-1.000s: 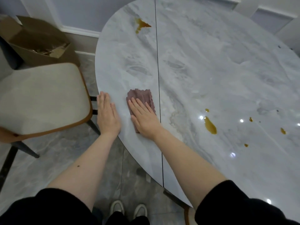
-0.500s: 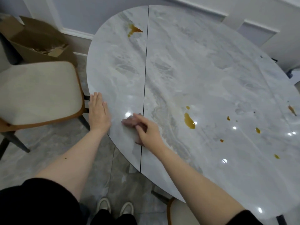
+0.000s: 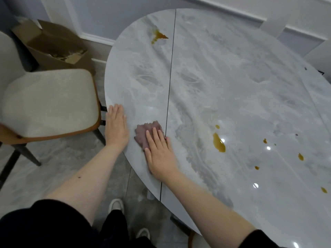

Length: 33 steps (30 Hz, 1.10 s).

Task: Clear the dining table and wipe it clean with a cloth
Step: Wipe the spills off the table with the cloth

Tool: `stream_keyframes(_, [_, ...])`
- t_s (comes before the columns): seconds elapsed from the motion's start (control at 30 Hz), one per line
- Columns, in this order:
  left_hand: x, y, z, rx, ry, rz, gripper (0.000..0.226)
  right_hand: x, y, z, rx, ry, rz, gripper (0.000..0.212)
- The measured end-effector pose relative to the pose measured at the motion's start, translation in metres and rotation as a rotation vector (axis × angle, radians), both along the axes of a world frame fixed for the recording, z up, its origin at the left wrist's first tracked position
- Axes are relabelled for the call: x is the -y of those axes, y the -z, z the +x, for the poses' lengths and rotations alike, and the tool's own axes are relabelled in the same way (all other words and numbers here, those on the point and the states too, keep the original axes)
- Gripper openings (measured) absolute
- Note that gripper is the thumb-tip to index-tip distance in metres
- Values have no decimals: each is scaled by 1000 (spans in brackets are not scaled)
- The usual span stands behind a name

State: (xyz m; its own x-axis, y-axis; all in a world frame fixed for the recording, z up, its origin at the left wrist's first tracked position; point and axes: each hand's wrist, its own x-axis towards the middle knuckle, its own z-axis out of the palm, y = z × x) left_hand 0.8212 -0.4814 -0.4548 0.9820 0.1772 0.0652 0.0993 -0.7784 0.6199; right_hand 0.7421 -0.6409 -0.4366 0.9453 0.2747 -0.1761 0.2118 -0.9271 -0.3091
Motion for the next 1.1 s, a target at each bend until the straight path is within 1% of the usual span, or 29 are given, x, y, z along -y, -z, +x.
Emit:
stream_keyframes(0.13, [-12,4,28,8,4,61,46,-21,1,41,42,58,29,54])
stream_keyframes(0.37, [-36,0,113,-16,55,226,50,-53,6,135,59,174,17,53])
stream_keyframes(0.43, [-45,-3,144,-17,103,271,53,-62,6,163,61,228,12,58])
stream_keyframes(0.47, [-52,-4,164,-21,125,283,53,-68,6,181,64,263,5,64])
stream_keyframes(0.53, [-63,-6,193,-40,168,292,55,-75,7,209,79,337,-20,74])
stream_keyframes(0.6, [-72,-5,218,-38,221,281,56,-82,7,235,84,411,-28,75])
stream_keyframes(0.77, [-77,-3,285,-22,282,245,56,-94,8,301,88,535,-65,56])
stream_keyframes(0.97, [-66,-1,351,-3,294,261,56,-93,11,363,103,622,-48,55])
stream_keyframes(1.1, [-57,-3,387,9,289,259,55,-85,12,411,82,720,-60,57])
